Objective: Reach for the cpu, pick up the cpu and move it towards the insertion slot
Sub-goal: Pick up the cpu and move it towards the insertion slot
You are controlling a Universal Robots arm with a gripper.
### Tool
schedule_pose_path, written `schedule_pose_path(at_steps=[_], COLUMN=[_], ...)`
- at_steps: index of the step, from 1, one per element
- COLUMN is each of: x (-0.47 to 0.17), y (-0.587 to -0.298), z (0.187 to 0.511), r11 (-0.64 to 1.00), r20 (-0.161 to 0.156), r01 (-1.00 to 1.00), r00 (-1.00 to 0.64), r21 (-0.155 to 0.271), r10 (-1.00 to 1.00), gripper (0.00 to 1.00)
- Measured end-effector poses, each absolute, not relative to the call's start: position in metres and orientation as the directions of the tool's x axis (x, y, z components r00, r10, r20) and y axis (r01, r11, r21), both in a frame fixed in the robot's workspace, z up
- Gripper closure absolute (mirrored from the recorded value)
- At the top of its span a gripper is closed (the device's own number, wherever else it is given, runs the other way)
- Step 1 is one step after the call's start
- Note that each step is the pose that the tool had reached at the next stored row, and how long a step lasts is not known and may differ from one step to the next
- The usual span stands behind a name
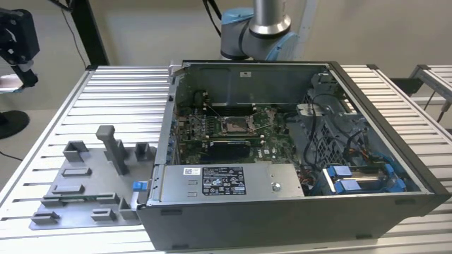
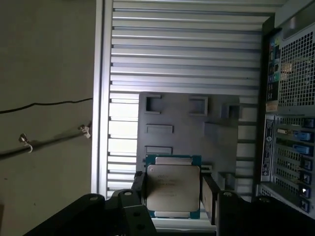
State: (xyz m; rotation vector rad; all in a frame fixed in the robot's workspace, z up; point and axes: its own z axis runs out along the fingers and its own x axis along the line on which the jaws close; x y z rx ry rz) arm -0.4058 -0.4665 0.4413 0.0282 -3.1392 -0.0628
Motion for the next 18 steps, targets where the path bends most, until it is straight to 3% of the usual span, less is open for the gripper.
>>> schedule_pose_path(at_steps=[18], x=[-0.341], y=[-0.466], z=[0.441], r11=[0.999], r20=[0.002], r01=[-0.017], r00=[-1.000], r21=[0.040], r10=[-0.017], gripper=[1.00])
